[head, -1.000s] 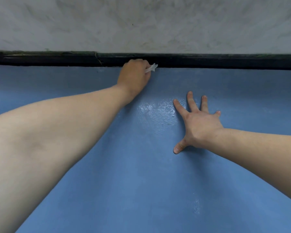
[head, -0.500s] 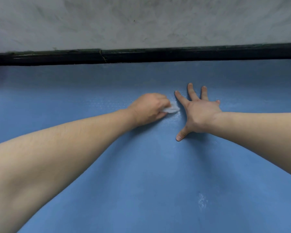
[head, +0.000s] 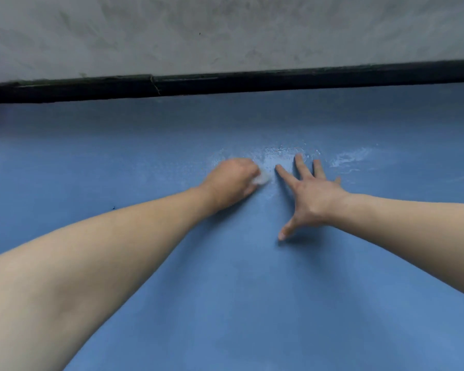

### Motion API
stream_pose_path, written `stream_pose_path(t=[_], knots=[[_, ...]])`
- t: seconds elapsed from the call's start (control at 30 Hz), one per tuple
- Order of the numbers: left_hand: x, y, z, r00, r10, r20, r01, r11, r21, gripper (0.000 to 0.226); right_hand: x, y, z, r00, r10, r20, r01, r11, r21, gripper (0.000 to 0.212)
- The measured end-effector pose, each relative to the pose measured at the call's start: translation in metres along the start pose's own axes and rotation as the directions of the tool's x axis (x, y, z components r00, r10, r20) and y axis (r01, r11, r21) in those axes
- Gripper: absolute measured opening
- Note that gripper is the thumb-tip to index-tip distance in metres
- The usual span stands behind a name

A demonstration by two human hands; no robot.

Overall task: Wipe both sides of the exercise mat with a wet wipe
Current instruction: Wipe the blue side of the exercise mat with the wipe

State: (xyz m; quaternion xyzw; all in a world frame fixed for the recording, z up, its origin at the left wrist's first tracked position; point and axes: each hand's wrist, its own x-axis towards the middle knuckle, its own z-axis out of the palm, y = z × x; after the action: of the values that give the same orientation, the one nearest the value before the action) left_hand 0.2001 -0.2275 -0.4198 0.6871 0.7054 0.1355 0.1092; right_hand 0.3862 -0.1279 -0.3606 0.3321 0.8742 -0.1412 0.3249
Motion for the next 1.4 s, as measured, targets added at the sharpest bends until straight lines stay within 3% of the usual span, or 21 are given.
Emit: stream_pose_path(t=[0.07, 0.2, 0.33, 0.37, 0.47, 0.5, 0.57, 0.63, 0.67, 0.73, 0.8, 0.87, 0.93, 0.97, 1.03, 1.1, 1.13, 1.2, 1.27, 1.3, 1.4], knots=[[-0.013, 0.004, -0.003, 0.991, 0.1, 0.085, -0.097, 0.995, -0.04, 0.018, -0.006, -0.001, 0.01, 1.0, 0.002, 0.002, -0.002, 0.999, -0.043, 0.173], [-0.019, -0.001, 0.003, 0.946, -0.291, -0.141, 0.285, 0.957, -0.06, 0.012, -0.007, -0.003, 0.01, 1.0, 0.012, -0.004, -0.012, 0.999, -0.03, 0.174], [-0.046, 0.036, 0.021, 0.982, 0.184, 0.04, -0.181, 0.981, -0.071, 0.026, -0.009, -0.004, 0.008, 1.0, 0.017, 0.005, -0.016, 1.0, -0.012, 0.174], [-0.045, 0.03, 0.014, 0.986, 0.159, 0.058, -0.155, 0.986, -0.064, 0.025, -0.01, -0.004, 0.008, 1.0, 0.017, 0.01, -0.017, 1.0, -0.003, 0.174], [-0.044, 0.006, 0.004, 0.972, -0.218, -0.089, 0.217, 0.976, -0.016, 0.017, -0.011, -0.005, 0.006, 1.0, 0.022, 0.014, -0.022, 1.0, 0.009, 0.174], [-0.05, 0.012, 0.006, 0.967, -0.229, -0.115, 0.228, 0.973, -0.025, 0.019, -0.011, -0.005, 0.006, 1.0, 0.025, 0.016, -0.025, 1.0, 0.009, 0.174], [-0.064, 0.039, 0.015, 0.997, 0.061, -0.055, -0.064, 0.997, -0.051, 0.024, -0.012, -0.006, 0.006, 0.999, 0.028, 0.021, -0.028, 1.0, 0.007, 0.174], [-0.077, 0.044, 0.017, 0.946, 0.322, 0.036, -0.321, 0.947, -0.03, 0.024, -0.012, -0.007, 0.005, 0.999, 0.029, 0.025, -0.029, 1.0, -0.001, 0.174], [-0.075, 0.035, 0.013, 0.955, 0.293, 0.044, -0.293, 0.956, -0.007, 0.024, -0.012, -0.008, 0.005, 0.999, 0.031, 0.026, -0.031, 0.999, -0.006, 0.174], [-0.067, 0.011, 0.007, 0.992, 0.01, -0.128, -0.008, 1.0, 0.018, 0.032, -0.012, -0.008, 0.004, 0.999, 0.031, 0.031, -0.031, 0.999, -0.012, 0.174], [-0.075, 0.013, 0.01, 0.961, -0.191, -0.2, 0.19, 0.981, -0.028, 0.037, -0.012, -0.007, 0.005, 0.999, 0.03, 0.027, -0.03, 0.999, -0.013, 0.173], [-0.089, 0.04, 0.024, 0.99, -0.002, -0.142, -0.006, 0.999, -0.052, 0.036, -0.012, -0.007, 0.005, 0.999, 0.03, 0.027, -0.03, 1.0, -0.006, 0.173], [-0.105, 0.056, 0.03, 0.947, 0.322, 0.004, -0.322, 0.946, -0.046, 0.033, -0.013, -0.007, 0.006, 1.0, 0.026, 0.016, -0.026, 1.0, -0.011, 0.173], [-0.104, 0.051, 0.025, 0.931, 0.361, 0.044, -0.36, 0.932, -0.041, 0.032, -0.014, -0.007, 0.005, 1.0, 0.022, 0.011, -0.022, 1.0, -0.013, 0.172], [-0.094, 0.031, 0.018, 0.988, 0.146, -0.046, -0.147, 0.989, -0.01, 0.035, -0.018, -0.007, 0.005, 1.0, 0.007, 0.006, -0.007, 1.0, -0.011, 0.169], [-0.094, 0.029, 0.017, 0.978, -0.14, -0.155, 0.135, 0.99, -0.043, 0.038, -0.024, -0.007, 0.01, 1.0, -0.022, 0.002, 0.022, 1.0, -0.015, 0.163], [-0.1, 0.038, 0.023, 0.975, -0.142, -0.169, 0.133, 0.989, -0.062, 0.036, -0.029, -0.008, 0.014, 0.999, -0.046, 0.016, 0.046, 0.999, -0.013, 0.164], [-0.118, 0.07, 0.039, 0.986, 0.14, -0.089, -0.148, 0.985, -0.085, 0.032, -0.046, -0.012, 0.032, 0.995, -0.079, 0.06, 0.082, 0.995, -0.058, 0.171], [-0.132, 0.076, 0.039, 0.915, 0.4, 0.043, -0.395, 0.914, -0.095, 0.028, -0.064, -0.016, 0.055, 0.993, -0.096, 0.073, 0.106, 0.984, -0.145, 0.176], [-0.131, 0.068, 0.035, 0.919, 0.39, 0.053, -0.386, 0.92, -0.068, 0.027, -0.069, -0.016, 0.063, 0.993, -0.106, 0.06, 0.115, 0.977, -0.18, 0.177], [-0.126, 0.057, 0.025, 0.993, 0.01, -0.114, -0.018, 0.997, -0.075, 0.03, -0.07, -0.014, 0.065, 0.993, -0.115, 0.034, 0.119, 0.978, -0.173, 0.178]])
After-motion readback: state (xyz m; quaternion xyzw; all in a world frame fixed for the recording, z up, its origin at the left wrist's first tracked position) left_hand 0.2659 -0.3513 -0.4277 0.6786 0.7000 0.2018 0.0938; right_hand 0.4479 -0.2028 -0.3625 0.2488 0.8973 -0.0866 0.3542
